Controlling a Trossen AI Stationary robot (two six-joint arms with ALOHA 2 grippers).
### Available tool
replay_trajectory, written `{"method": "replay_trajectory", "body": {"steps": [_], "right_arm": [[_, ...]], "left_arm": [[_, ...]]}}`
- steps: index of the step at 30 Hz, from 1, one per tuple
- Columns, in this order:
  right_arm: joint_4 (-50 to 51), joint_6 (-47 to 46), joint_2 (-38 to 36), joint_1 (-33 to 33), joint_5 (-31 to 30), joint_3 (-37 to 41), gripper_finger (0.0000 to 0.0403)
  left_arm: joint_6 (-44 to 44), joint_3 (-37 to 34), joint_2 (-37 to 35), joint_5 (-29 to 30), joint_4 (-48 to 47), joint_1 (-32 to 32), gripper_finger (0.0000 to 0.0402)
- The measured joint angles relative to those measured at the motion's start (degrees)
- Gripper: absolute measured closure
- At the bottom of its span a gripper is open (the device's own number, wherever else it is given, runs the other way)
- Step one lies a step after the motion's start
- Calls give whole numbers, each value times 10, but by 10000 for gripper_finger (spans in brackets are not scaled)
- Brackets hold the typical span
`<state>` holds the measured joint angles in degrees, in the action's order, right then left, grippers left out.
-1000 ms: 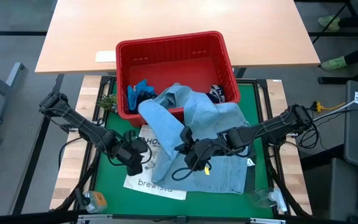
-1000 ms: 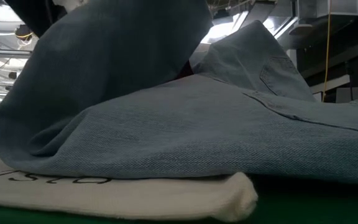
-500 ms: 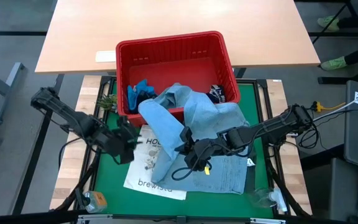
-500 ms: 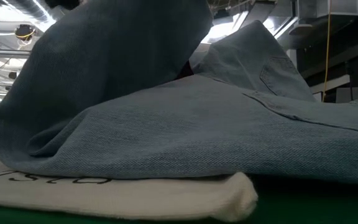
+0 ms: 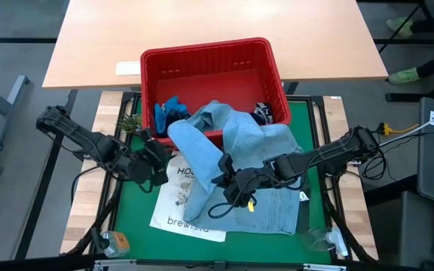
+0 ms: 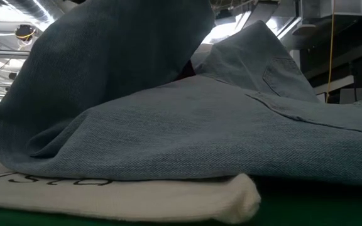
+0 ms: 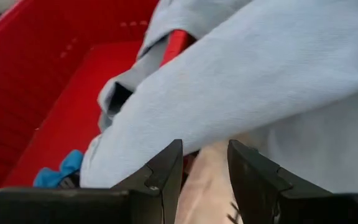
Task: Fold Laundry from Bin
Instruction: Fold the light blue jeans
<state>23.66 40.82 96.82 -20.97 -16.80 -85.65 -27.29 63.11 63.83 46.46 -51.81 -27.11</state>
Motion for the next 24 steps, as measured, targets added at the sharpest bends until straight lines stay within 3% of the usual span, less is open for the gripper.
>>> {"method": "replay_trajectory", "body": {"steps": [8,18,24], "right_arm": [[0,0,0,0,0,0,390],[1,0,0,0,0,0,389],[1,0,0,0,0,0,387]], "left_arm": [[52,0,25,-3,0,45,279],[169,0,37,-50,-1,68,279],[179,0,37,-49,-1,96,279]]}}
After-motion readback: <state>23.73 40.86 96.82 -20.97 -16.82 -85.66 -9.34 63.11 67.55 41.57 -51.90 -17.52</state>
